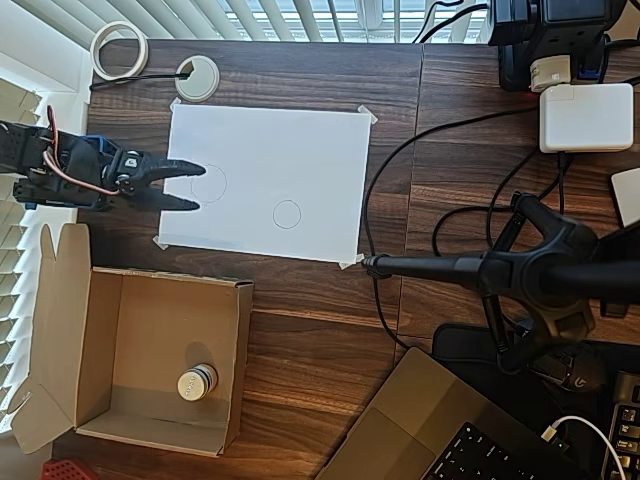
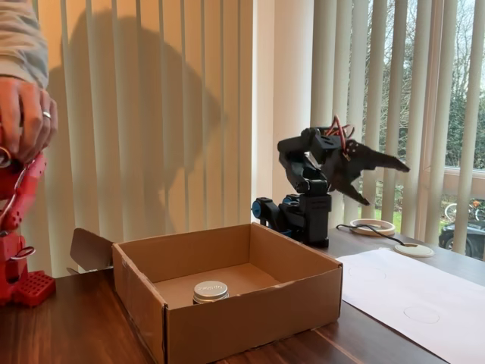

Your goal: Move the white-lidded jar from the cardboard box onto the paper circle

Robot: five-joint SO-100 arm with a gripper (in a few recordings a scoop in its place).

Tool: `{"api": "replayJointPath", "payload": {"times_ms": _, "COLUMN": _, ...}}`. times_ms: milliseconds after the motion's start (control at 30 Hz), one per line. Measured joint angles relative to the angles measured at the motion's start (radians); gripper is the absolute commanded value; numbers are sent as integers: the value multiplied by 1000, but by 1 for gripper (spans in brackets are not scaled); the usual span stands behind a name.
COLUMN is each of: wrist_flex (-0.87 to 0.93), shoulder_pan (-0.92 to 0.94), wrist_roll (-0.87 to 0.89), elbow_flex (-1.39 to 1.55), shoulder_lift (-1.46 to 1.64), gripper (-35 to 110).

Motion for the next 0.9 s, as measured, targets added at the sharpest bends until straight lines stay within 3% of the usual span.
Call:
{"api": "replayJointPath", "payload": {"times_ms": 567, "wrist_flex": -275, "shoulder_pan": 577, "wrist_roll": -506, "elbow_flex": -548, "shoulder_lift": -747, "gripper": 42}}
{"api": "replayJointPath", "payload": {"times_ms": 900, "wrist_flex": -471, "shoulder_pan": 699, "wrist_roll": -663, "elbow_flex": -787, "shoulder_lift": -1206, "gripper": 42}}
